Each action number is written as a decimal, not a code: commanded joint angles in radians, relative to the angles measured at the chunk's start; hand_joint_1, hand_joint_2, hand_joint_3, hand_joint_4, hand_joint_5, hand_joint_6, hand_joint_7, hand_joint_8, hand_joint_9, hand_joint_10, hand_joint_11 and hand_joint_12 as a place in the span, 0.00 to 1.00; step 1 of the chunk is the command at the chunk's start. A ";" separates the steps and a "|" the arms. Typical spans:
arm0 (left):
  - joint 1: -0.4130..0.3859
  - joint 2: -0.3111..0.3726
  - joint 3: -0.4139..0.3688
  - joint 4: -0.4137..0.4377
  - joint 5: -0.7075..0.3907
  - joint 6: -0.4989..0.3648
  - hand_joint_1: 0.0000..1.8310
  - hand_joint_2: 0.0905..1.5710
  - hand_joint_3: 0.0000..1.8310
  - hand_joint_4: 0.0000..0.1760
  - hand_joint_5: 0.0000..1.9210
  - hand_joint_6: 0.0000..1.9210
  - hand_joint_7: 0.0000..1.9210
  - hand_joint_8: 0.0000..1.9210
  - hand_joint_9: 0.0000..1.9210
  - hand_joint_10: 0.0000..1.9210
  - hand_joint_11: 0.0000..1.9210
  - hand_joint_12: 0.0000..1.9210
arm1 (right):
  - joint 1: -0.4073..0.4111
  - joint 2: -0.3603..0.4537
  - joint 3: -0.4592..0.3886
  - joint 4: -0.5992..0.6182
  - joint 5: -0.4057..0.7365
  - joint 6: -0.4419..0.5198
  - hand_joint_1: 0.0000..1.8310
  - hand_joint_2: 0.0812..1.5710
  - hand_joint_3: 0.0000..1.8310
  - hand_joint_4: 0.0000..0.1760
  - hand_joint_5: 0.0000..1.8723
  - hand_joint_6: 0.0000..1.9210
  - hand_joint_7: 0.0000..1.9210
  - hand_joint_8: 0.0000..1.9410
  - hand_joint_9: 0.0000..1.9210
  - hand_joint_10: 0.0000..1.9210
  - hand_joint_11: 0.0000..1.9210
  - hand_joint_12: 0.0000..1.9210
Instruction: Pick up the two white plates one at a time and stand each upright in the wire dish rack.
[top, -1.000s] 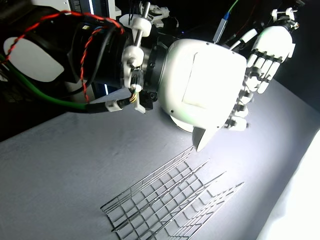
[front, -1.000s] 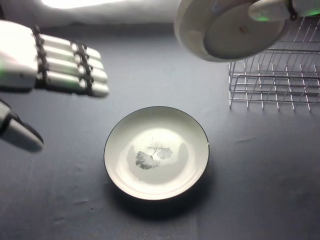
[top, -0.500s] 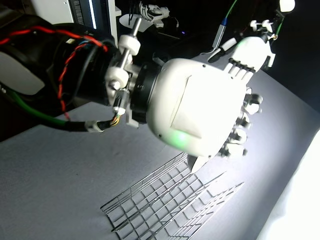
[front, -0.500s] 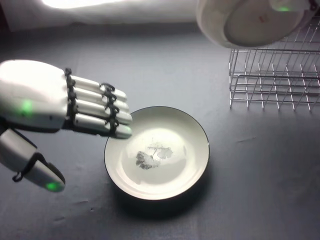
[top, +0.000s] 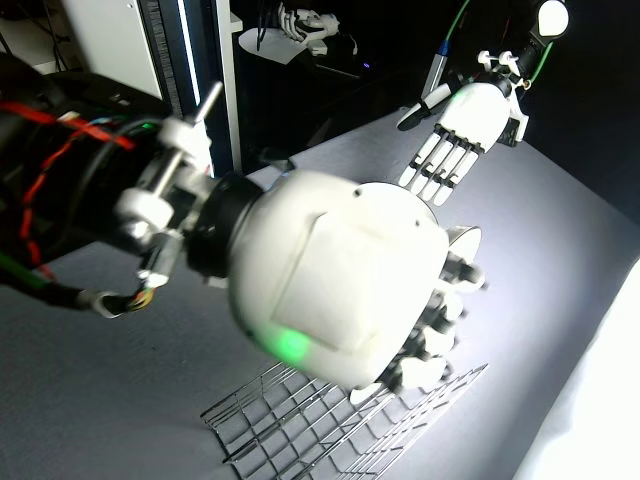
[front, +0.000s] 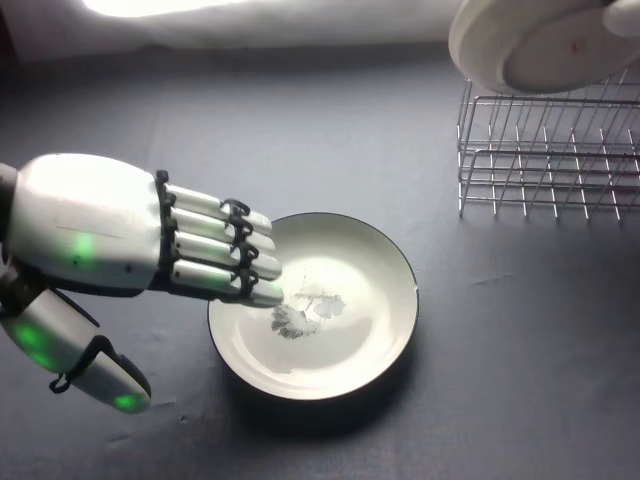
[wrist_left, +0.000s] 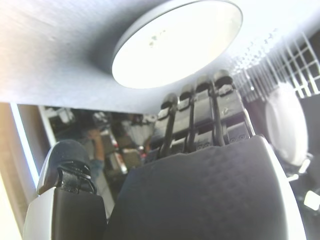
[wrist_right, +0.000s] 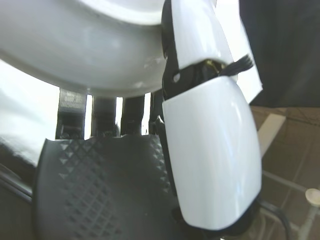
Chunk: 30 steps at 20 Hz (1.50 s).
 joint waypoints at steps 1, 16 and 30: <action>-0.002 0.003 -0.003 -0.073 -0.026 0.003 0.00 0.71 0.00 0.00 0.03 0.01 0.01 0.00 0.00 0.00 0.00 0.00 | 0.006 0.011 0.012 0.021 0.152 0.010 0.73 0.71 0.00 0.00 0.48 0.60 0.50 0.47 0.43 0.62 0.37 0.65; 0.070 -0.033 0.010 -0.073 0.016 0.011 0.00 0.70 0.00 0.00 0.01 0.00 0.00 0.00 0.00 0.00 0.00 0.00 | -0.189 -0.002 0.152 0.019 0.222 -0.004 0.75 0.70 0.00 0.00 0.48 0.57 0.51 0.45 0.45 0.65 0.38 0.65; 0.110 -0.048 0.046 -0.072 0.024 0.014 0.00 0.71 0.00 0.00 0.02 0.01 0.00 0.00 0.00 0.00 0.00 0.00 | -0.275 -0.014 0.152 -0.001 0.288 -0.011 0.65 0.74 0.00 0.05 0.44 0.66 0.46 0.57 0.47 0.19 0.39 0.49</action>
